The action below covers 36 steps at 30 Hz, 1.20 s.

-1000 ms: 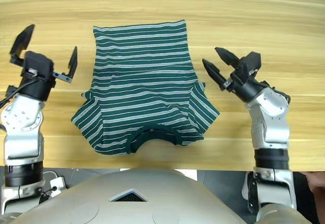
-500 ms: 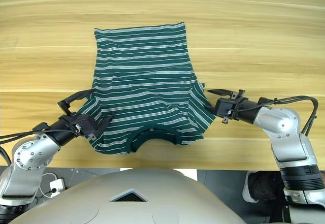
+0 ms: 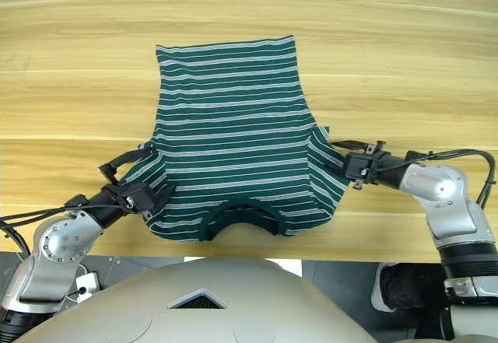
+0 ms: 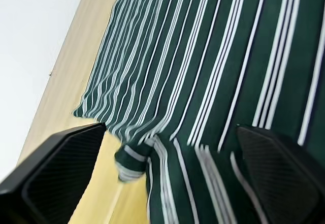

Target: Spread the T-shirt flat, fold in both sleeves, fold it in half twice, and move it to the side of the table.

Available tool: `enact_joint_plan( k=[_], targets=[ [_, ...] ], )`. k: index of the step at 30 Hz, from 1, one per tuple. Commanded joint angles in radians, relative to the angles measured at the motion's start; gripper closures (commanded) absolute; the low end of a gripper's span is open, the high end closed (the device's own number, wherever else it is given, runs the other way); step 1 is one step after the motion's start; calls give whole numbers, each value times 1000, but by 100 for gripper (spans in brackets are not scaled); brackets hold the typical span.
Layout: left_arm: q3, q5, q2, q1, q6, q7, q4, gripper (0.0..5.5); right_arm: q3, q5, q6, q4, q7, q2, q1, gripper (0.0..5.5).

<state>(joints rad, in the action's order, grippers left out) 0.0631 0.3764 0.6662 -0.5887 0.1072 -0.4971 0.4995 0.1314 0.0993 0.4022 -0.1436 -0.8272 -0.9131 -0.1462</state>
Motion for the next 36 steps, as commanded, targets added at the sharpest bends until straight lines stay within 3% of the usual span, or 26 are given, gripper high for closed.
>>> enact_joint_plan(
  k=[1, 7, 12, 16, 18, 24, 30, 36],
  targets=[
    [-50, 10, 12, -17, -2, 7, 24, 74, 11, 37, -15, -170, -31, -33, 11, 311],
    [-24, 20, -20, -20, 2, 14, 15, 74, 6, -43, 10, -155, -18, 33, 12, 311],
    [-40, -44, -45, -29, -9, 8, 31, 74, -51, -425, -213, 89, -150, 88, -55, 311],
    [-165, -537, -154, -81, -141, -36, 165, 74, -192, -921, -569, 331, -189, 98, -45, 311],
    [-208, -705, -192, -97, -185, -28, 193, 74, -230, -1020, -643, 395, -158, 108, -44, 311],
    [-191, -633, -203, -98, -215, 14, 151, 74, -246, -974, -686, 453, -106, 141, -22, 311],
    [-17, -342, -209, 41, -216, 99, 83, 74, -107, -419, -403, 274, 97, 236, 70, 311],
    [160, -117, -206, 183, -196, 107, -7, 74, -143, -378, -336, 280, 160, 324, 127, 311]
  ],
)
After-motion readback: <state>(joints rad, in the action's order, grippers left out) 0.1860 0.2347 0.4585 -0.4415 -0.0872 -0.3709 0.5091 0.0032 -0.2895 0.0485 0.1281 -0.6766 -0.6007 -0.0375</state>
